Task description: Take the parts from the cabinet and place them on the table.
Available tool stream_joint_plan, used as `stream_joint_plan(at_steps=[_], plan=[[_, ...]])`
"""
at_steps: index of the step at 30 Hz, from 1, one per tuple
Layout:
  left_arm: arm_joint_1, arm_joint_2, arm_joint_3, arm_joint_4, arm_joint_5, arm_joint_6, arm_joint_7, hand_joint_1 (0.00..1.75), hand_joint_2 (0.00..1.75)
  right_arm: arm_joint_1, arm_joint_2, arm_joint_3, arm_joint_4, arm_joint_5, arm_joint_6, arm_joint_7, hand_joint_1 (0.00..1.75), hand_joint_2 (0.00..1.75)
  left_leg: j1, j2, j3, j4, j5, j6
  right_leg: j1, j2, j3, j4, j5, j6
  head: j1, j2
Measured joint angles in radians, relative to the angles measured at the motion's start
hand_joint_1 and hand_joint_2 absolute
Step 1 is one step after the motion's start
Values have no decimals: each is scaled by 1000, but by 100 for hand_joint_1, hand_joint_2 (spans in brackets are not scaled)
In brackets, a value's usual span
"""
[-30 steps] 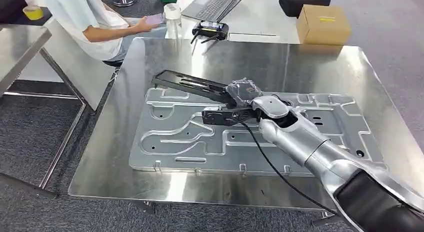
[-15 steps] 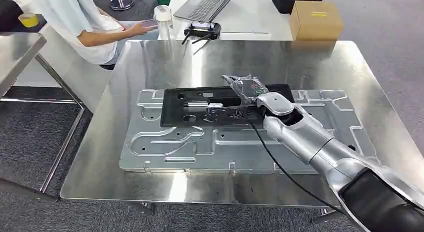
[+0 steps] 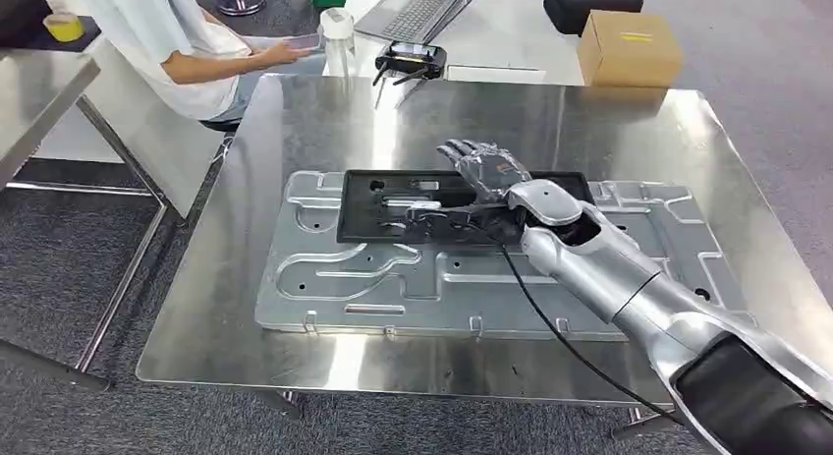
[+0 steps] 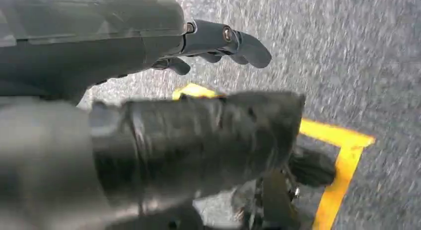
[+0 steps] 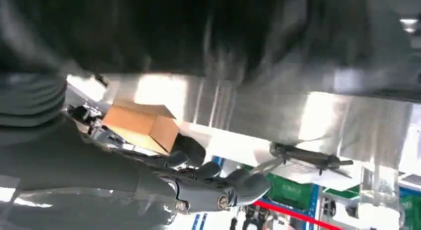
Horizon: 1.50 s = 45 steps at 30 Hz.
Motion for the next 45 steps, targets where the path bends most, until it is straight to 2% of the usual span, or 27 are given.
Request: stream_joint_plan(at_steps=[1,2,5,6,8,10,11,12,14,16,17,20,21,22,24,26,27,29,31,32,36,37,38,39,40,44,45], plan=[[0,0,0,0,0,-3,-1,0,0,-2,0,0,-1,0,0,0,0,0,0,0,-2,3,-2,-4,1,-1,29,-69,3,-5,0,0],[-3,0,0,0,0,-3,-2,0,0,-3,0,0,-4,0,0,0,0,0,-8,-1,-8,12,-5,-10,8,0,41,-83,0,-6,-1,0],[-1,0,0,0,0,-6,-2,0,0,-3,-1,-1,-6,2,0,0,0,0,-5,0,-8,2,4,-24,10,2,35,-81,6,-16,-2,0],[-2,0,0,0,0,-6,-2,0,0,-3,-1,-1,-8,2,0,0,0,0,-6,0,-10,5,0,-29,2,0,38,-91,13,-25,-1,0],[2,0,0,0,0,-7,-1,0,0,-4,-4,-2,-9,3,0,0,0,0,-2,1,-34,68,-59,-42,-2,-3,38,-93,22,-34,-6,0],[0,0,0,0,1,-8,3,0,0,-2,-4,-2,-11,3,1,0,0,0,3,1,-97,227,-144,-52,-1,-3,31,-91,24,-37,-6,0],[0,0,0,0,2,-8,5,0,0,-1,-5,-2,-11,3,1,0,0,0,3,1,-120,287,-165,-54,-1,-3,27,-88,25,-38,-6,0],[0,0,0,0,2,-8,10,0,0,1,-5,-2,-11,4,2,0,0,0,3,1,-124,306,-163,-56,-2,-3,23,-85,25,-38,-7,0],[0,0,0,0,2,-8,14,0,0,3,-5,-2,-11,5,2,0,0,0,4,1,-66,209,-105,-54,-2,-3,19,-80,26,-37,-6,0],[0,1,0,0,2,-8,18,0,0,1,-7,-2,-13,6,2,0,0,0,4,1,30,32,-44,-46,-2,-3,17,-77,28,-33,-7,0],[-1,1,0,0,2,-8,18,0,0,0,-8,-2,-15,6,2,1,0,0,-3,-1,43,11,-51,-42,5,-2,11,-75,31,-26,-6,0],[-3,1,0,0,2,-8,19,0,0,1,-9,-2,-16,7,2,1,0,0,-9,-2,29,14,-36,-24,0,-3,6,-82,46,-5,-6,0],[-1,0,0,0,2,-8,19,0,0,0,-11,-2,-16,6,2,2,0,0,-4,-1,28,4,-25,-12,5,-2,4,-83,51,3,-5,0],[-2,0,0,0,2,-9,19,0,0,0,-15,-2,-17,6,2,2,0,0,0,3,26,-4,-15,-4,-2,0,-1,-71,29,6,-6,0],[-4,0,0,0,2,-9,21,0,0,0,-16,-2,-17,6,3,2,0,0,-1,5,10,-6,-1,14,-1,-1,-41,35,-70,7,-1,0],[-4,0,0,0,2,-9,21,0,0,2,-18,-2,-17,6,3,2,0,0,-2,5,-10,-5,12,16,-1,-1,-86,181,-150,13,-1,0],[-4,1,0,0,2,-9,21,0,0,3,-19,-2,-17,7,3,3,0,0,-3,5,-22,-2,20,15,-2,-1,-91,217,-158,15,-2,0],[-4,1,0,0,2,-9,21,0,0,3,-21,-2,-17,8,4,2,0,0,-3,4,-45,3,33,11,-2,-1,-31,153,-109,15,-1,0],[-4,1,0,0,2,-9,22,0,0,-1,-21,-2,-17,8,4,3,0,0,-3,3,-61,8,46,3,-2,-1,85,-12,-58,8,-1,0],[-4,0,0,0,2,-11,22,0,0,-4,-21,-2,-20,8,3,2,0,0,-6,3,-69,10,51,-3,2,-1,127,-78,-79,3,-1,0],[-4,0,0,0,2,-12,25,0,0,-4,-22,-3,-25,10,5,2,0,0,-6,0,-74,-5,91,-27,10,-1,105,-90,-42,-17,1,0],[-2,2,0,0,2,-11,27,0,0,-4,-22,-3,-25,10,6,2,0,0,-2,-2,-84,-1,84,-31,-3,-7,97,-99,-26,-27,3,0],[-2,1,0,0,2,-11,27,0,0,-4,-21,-3,-26,10,9,2,0,0,-4,-1,-99,24,38,-38,-2,-7,88,-102,-14,-33,2,0],[0,0,0,0,2,-12,29,0,0,-5,-23,-3,-27,10,10,3,0,0,0,0,-115,81,-30,-45,-3,-9,73,-102,-2,-44,-3,0],[1,-1,0,0,2,-12,29,0,0,-5,-23,-3,-28,10,10,4,0,0,3,0,-131,149,-85,-50,-2,-8,58,-102,8,-45,-5,0],[0,-1,0,0,2,-12,29,0,0,-5,-23,-3,-28,10,10,4,0,0,3,0,-134,162,-95,-51,-2,-8,56,-102,10,-45,-4,0],[0,-1,0,0,2,-12,29,0,0,-4,-22,-3,-28,10,11,4,0,0,5,0,-146,232,-135,-56,-2,-8,40,-102,22,-45,-5,0]])
